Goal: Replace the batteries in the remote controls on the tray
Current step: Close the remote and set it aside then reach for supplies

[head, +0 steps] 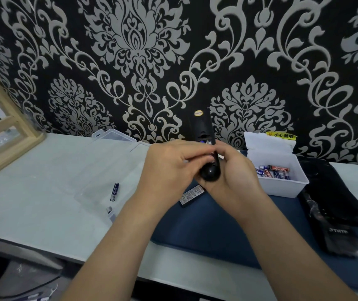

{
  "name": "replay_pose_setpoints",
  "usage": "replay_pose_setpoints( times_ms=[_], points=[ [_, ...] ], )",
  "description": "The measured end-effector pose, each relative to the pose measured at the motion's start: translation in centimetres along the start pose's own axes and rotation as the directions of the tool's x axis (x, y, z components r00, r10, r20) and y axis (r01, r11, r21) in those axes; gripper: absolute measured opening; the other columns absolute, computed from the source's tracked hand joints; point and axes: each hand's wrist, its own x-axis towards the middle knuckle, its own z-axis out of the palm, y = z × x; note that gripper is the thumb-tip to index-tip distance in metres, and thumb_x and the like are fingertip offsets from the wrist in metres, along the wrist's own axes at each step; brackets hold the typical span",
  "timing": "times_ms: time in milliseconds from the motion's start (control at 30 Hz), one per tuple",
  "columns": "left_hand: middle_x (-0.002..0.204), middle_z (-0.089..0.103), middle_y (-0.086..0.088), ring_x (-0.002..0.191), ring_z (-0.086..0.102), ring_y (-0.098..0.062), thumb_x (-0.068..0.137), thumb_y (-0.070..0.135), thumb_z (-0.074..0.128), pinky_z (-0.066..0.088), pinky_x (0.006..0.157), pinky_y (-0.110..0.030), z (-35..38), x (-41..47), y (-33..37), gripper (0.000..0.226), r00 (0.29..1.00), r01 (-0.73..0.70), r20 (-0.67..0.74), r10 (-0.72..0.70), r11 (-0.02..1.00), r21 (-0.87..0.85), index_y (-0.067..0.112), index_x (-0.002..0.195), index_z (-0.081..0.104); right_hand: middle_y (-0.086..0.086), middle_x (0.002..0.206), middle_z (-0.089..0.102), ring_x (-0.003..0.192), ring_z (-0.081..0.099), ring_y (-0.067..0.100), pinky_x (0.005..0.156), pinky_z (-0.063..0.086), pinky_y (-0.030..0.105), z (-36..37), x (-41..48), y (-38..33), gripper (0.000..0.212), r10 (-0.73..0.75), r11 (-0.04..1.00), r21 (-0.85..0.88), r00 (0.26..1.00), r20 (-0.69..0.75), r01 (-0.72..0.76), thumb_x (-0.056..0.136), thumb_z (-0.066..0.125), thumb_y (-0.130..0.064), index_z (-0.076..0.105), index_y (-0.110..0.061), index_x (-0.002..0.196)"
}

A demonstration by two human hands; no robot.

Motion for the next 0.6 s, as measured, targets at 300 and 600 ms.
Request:
replay_pose_setpoints(
  times_ms=[300,600],
  points=[
    [0.101,0.074,0.007,0.094,0.061,-0.002,0.082,0.01,0.066,0.048,0.087,-0.016,0.4,-0.3,-0.8,0.023,0.989,-0.114,0.108,0.101,0.986,0.125,0.016,0.102,0.076,0.024,0.125,0.063,0.115,0.063,0.032,0.094,0.053,0.043,-0.3,0.6,0.6,0.037,-0.075,0.997,0.009,0.996,-0.051,0.076,0.101,0.038,-0.006,0.049,-0.001,0.135],
    [0.09,0.058,0.018,0.072,0.051,0.005,0.063,0.01,0.086,0.041,0.068,-0.01,-0.4,0.5,-0.3,0.045,0.929,0.361,-0.014,-0.369,0.916,-0.173,0.035,0.096,0.07,0.017,0.127,0.065,0.096,0.072,0.026,0.077,0.058,0.033,0.9,-0.1,1.7,0.039,-0.147,0.986,-0.067,0.987,0.058,0.15,0.104,0.035,-0.009,0.05,-0.011,0.14]
  ],
)
